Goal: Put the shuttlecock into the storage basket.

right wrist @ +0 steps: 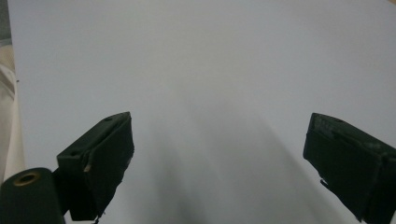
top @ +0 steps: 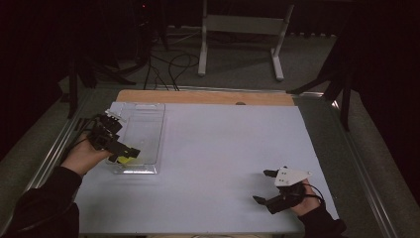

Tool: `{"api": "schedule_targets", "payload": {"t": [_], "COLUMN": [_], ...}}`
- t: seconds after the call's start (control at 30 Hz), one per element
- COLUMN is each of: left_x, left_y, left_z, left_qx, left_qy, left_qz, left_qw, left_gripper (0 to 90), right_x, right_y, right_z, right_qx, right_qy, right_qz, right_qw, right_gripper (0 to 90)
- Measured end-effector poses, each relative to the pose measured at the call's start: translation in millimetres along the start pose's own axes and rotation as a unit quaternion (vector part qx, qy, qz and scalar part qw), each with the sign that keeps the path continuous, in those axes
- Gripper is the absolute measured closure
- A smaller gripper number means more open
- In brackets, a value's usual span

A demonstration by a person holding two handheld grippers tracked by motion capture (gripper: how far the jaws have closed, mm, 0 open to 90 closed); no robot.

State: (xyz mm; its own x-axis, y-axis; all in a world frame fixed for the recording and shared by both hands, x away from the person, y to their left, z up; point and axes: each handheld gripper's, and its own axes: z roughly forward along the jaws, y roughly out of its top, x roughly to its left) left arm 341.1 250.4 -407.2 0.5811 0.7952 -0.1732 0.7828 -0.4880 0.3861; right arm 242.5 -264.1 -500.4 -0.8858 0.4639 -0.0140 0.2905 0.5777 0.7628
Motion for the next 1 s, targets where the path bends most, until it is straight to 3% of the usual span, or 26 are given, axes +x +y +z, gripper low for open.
{"api": "schedule_targets", "payload": {"t": [0.23,0.47,0.57,0.67,0.7,0.77,1.0], "left_x": [-19.1,-35.6,-45.2,-49.6,-55.0,-61.2,-76.8], "left_y": [16.0,26.7,32.0,34.5,37.1,40.1,49.3], "left_z": [3.1,9.8,14.6,17.2,19.1,20.9,26.9], "left_qx": [-0.022,-0.029,-0.038,-0.044,-0.046,-0.049,-0.058], "left_qy": [-0.015,-0.028,-0.039,-0.045,-0.049,-0.055,-0.075], "left_qz": [0.023,0.046,0.063,0.066,0.081,0.09,0.107], "left_qw": [0.9994,0.9982,0.9965,0.9958,0.9944,0.9932,0.9898], "left_gripper": [0.0,0.0,0.0,0.0,0.0,0.0,0.0], "right_x": [0.9,0.5,-0.6,-0.9,-1.0,-1.3,-1.8], "right_y": [-0.2,-1.7,-3.4,-4.1,-4.0,-3.9,-4.3], "right_z": [0.2,-0.2,-1.4,-1.6,-1.7,-1.6,-1.9], "right_qx": [0.001,0.001,0.0,0.0,0.001,0.0,-0.001], "right_qy": [-0.001,0.0,-0.004,-0.004,-0.005,-0.006,-0.009], "right_qz": [0.0,0.003,0.006,0.009,0.009,0.01,0.01], "right_qw": [1.0,1.0,1.0,1.0,1.0,0.9999,0.9999], "right_gripper": [8.8,8.8,8.8,8.8,8.8,8.8,8.8]}}
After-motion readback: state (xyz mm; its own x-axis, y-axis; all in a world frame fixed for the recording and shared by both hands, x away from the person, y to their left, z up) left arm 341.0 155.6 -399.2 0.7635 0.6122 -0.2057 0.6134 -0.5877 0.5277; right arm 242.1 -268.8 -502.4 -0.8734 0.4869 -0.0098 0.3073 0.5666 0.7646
